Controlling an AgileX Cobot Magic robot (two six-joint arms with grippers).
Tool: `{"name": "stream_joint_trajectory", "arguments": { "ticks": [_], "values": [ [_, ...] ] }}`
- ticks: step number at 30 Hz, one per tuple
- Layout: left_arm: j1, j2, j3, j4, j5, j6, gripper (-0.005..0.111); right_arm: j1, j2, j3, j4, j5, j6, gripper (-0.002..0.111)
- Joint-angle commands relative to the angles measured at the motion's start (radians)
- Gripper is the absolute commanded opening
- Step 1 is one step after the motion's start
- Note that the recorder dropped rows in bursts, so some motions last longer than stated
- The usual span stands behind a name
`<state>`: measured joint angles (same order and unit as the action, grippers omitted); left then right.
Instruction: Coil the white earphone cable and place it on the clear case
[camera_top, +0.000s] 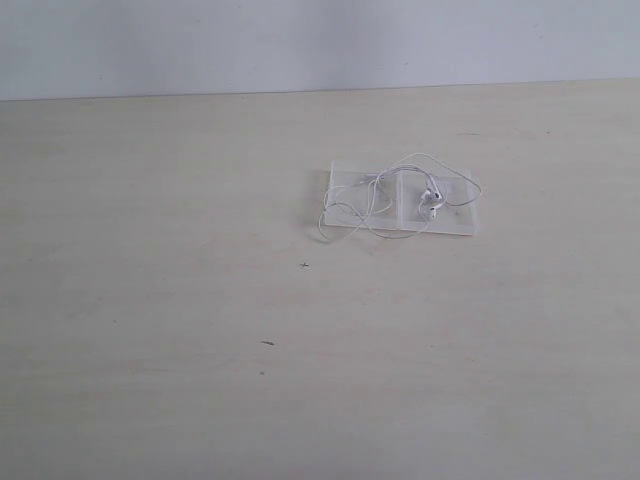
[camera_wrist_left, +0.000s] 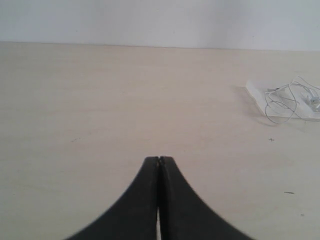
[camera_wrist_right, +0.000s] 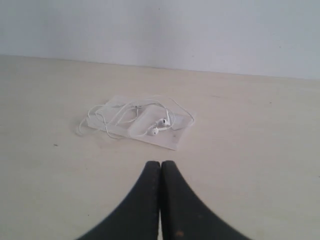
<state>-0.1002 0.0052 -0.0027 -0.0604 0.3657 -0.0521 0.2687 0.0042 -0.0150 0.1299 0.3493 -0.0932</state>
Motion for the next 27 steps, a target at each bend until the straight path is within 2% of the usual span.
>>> {"name": "stream_joint_trajectory", "arguments": {
  "ticks": [1, 7, 11, 13, 27],
  "values": [
    [0.001, -0.005, 0.003, 0.001, -0.004, -0.006, 0.0, -0.001, -0.004, 0.015, -0.037, -0.045, -0.012, 0.0],
    [0.001, -0.005, 0.003, 0.001, -0.004, -0.006, 0.0, -0.05, -0.004, 0.015, -0.043, -0.076, -0.072, 0.0],
    [0.001, -0.005, 0.003, 0.001, -0.004, -0.008, 0.0, -0.178, -0.004, 0.015, -0.043, -0.076, -0.07, 0.0],
    [0.001, -0.005, 0.003, 0.001, -0.004, -0.008, 0.0, -0.21, -0.004, 0.015, -0.043, -0.076, -0.059, 0.0],
    [0.001, -0.005, 0.003, 0.001, -0.004, -0.008, 0.0, -0.213, -0.004, 0.015, -0.027, -0.062, -0.025, 0.0]
  ]
}}
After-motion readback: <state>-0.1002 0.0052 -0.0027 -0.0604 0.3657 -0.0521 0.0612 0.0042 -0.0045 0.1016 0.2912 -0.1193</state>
